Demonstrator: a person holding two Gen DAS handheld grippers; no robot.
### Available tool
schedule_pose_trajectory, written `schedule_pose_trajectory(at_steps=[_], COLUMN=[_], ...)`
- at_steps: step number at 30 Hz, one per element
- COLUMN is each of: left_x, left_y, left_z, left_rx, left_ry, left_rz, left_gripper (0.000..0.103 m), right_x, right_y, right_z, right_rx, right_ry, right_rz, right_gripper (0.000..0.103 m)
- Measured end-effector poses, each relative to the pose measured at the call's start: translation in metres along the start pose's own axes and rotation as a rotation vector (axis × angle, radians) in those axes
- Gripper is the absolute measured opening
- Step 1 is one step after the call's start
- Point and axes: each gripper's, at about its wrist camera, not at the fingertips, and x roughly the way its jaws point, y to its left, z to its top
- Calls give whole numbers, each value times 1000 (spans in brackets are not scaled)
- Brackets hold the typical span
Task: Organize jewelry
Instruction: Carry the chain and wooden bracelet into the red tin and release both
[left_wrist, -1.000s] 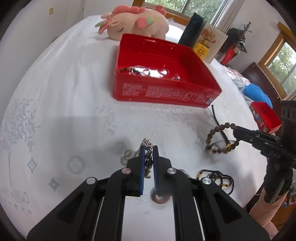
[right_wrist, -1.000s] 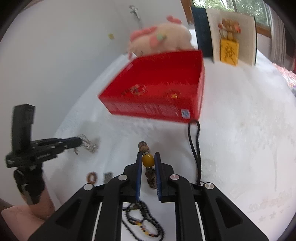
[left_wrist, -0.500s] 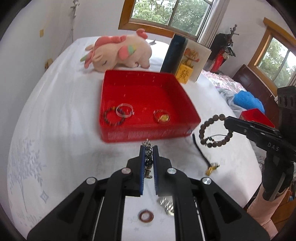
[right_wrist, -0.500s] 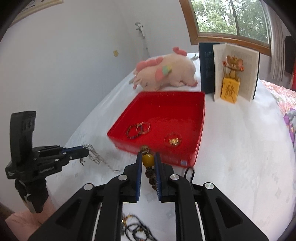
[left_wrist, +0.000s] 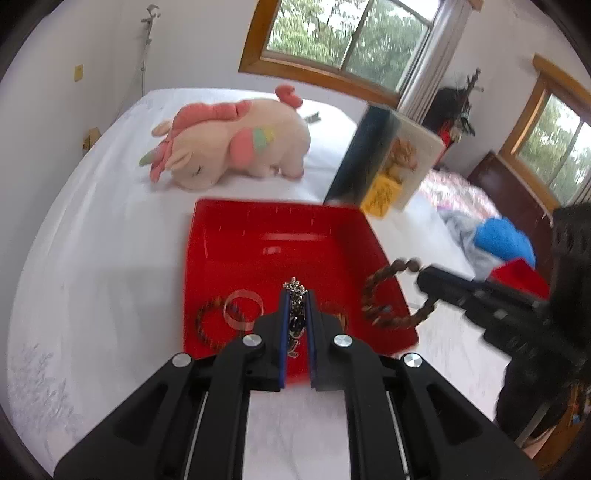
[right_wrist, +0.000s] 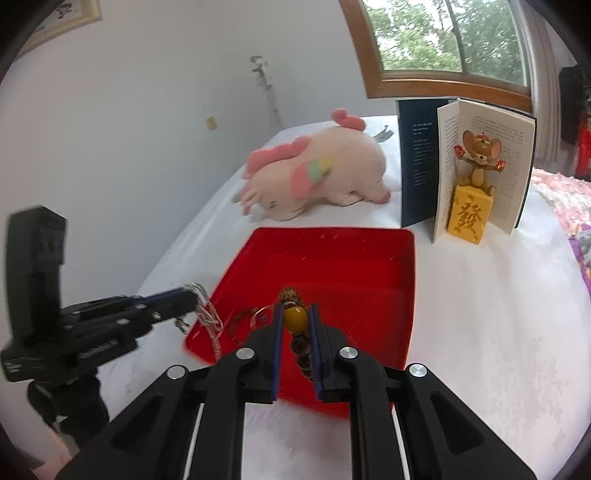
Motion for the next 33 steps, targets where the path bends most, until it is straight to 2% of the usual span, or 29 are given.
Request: schedule_pose_trajectory(at_steps=[5, 8, 17, 21, 22, 23, 28, 33], left_x=[22, 42, 103, 104, 101, 100, 87, 74], left_y=[4, 8, 28, 30, 30, 29, 23, 19], left_z=[17, 18, 13, 12, 11, 10, 7, 3], left_rx=[-8, -10, -44, -39, -38, -36, -21, -23], left_ry=[-39, 5, 141, 144, 143, 140, 127, 117], left_rz=[-26, -31, 22, 35, 32, 33, 39, 75], left_gripper=[7, 7, 9, 10, 15, 21, 25, 35], right_x=[36, 53, 86, 87, 86, 84, 73, 61], right_y=[-12, -20, -39, -47, -48, -48, -45, -41], right_z=[8, 9, 9, 9, 9, 10, 9, 6], right_rx=[12, 30, 64, 68, 66, 65, 61, 58], right_ry=[35, 58, 94, 84, 80, 77, 66, 62], right_rz=[-29, -35, -75, -128, -134, -134, -124, -108], right_gripper=[13, 13, 13, 16, 17, 17, 17, 17])
